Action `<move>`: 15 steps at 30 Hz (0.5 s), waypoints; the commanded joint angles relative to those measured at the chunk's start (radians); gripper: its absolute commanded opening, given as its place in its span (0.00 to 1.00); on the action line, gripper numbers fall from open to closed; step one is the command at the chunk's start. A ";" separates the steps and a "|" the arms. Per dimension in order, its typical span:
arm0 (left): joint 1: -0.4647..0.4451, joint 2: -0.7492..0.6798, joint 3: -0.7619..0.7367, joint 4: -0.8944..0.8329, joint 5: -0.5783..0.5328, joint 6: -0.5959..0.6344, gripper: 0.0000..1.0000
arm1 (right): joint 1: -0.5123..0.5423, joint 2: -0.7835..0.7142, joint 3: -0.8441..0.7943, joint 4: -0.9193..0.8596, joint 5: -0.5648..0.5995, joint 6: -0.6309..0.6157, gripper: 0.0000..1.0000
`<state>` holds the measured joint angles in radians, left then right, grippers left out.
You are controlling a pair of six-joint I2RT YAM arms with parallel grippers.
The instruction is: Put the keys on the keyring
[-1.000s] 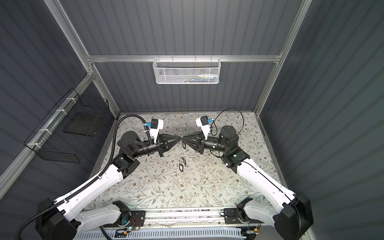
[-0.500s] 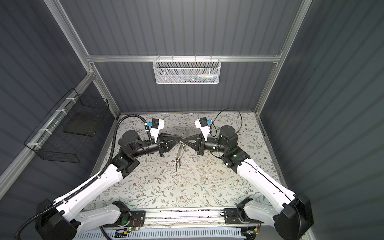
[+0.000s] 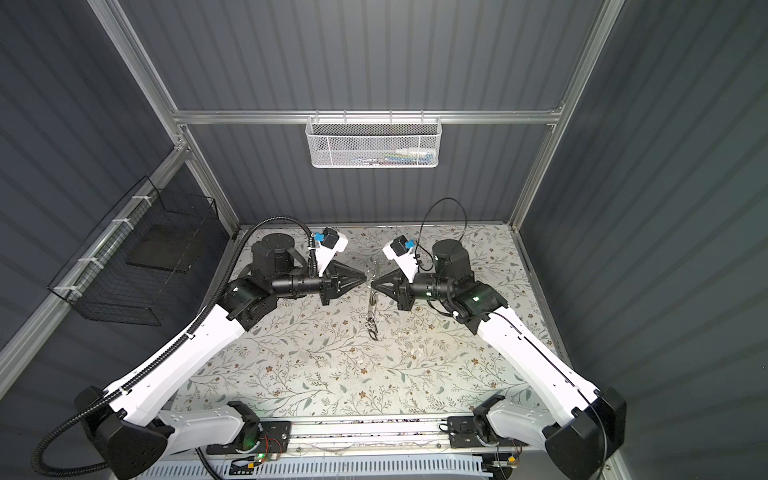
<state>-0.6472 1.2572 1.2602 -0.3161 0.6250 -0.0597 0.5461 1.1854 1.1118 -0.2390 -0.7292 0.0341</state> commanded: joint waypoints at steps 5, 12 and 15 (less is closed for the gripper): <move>-0.001 0.024 0.056 -0.230 0.019 0.136 0.18 | 0.026 0.024 0.060 -0.117 0.047 -0.104 0.04; -0.001 0.036 0.055 -0.231 0.018 0.136 0.17 | 0.052 0.035 0.063 -0.127 0.048 -0.109 0.05; 0.000 0.042 0.059 -0.224 0.007 0.133 0.17 | 0.059 0.033 0.063 -0.128 0.045 -0.108 0.05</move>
<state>-0.6472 1.2930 1.2903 -0.5205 0.6285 0.0532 0.5980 1.2209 1.1419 -0.3714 -0.6800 -0.0578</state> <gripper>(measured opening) 0.173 0.050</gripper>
